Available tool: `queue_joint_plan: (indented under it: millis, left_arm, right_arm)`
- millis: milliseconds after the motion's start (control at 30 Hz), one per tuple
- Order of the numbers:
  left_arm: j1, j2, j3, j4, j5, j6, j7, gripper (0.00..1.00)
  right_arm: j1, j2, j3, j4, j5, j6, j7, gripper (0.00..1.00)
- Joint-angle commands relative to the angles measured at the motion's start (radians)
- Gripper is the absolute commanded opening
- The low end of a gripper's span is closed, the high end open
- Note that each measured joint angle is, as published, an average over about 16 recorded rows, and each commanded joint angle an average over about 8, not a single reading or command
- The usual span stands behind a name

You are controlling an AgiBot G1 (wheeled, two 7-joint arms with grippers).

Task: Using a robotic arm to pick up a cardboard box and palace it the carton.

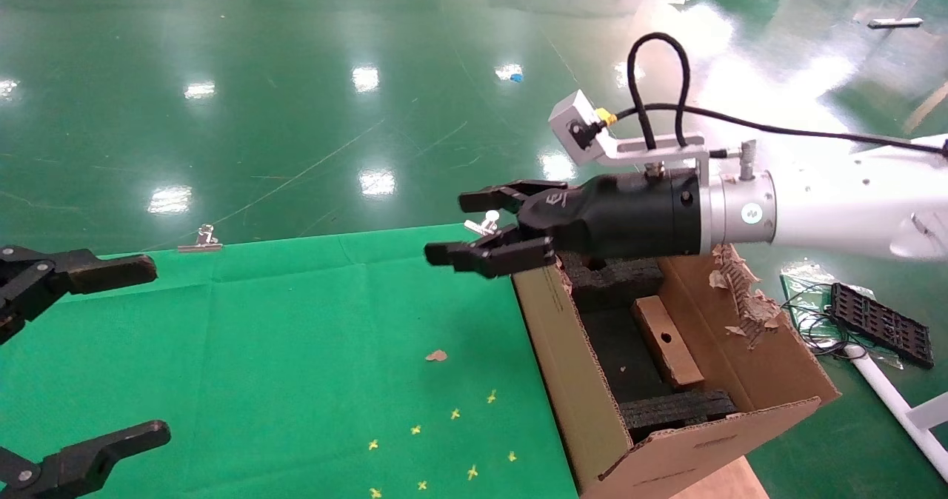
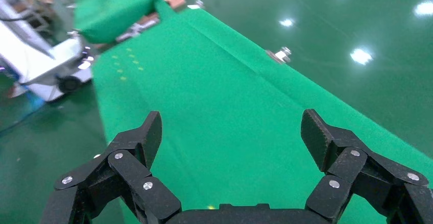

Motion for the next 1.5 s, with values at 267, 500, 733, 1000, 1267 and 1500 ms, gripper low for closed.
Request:
queue_joint_plan:
  millis: [267,500,733,1000,1267,1500]
  left_arm:
    - [0.000,0.000,0.000,0.000,0.000,0.000,0.000,1.00]
    - [0.000,0.000,0.001,0.000,-0.001,0.000,0.000,1.00]
    - [0.000,0.000,0.001,0.000,-0.001,0.000,0.001,1.00]
    - [0.000,-0.001,0.001,0.000,-0.001,-0.001,0.001,1.00]
    - [0.000,-0.001,0.001,0.000,-0.001,-0.001,0.001,1.00]
    - [0.000,-0.001,0.001,0.000,-0.001,-0.001,0.001,1.00]
  right_arm:
    - [-0.168,0.025,0.202,0.180,0.043,-0.038,-0.068,1.00]
    - [-0.298,0.044,0.358,0.319,0.076,-0.067,-0.121,1.00]
    - [-0.419,0.062,0.505,0.450,0.107,-0.094,-0.170,1.00]
    - [-0.499,0.073,0.600,0.532,0.129,-0.112,-0.197,1.00]
    - [-0.481,0.072,0.579,0.513,0.125,-0.109,-0.191,1.00]
    - [-0.471,0.070,0.566,0.503,0.122,-0.106,-0.189,1.00]
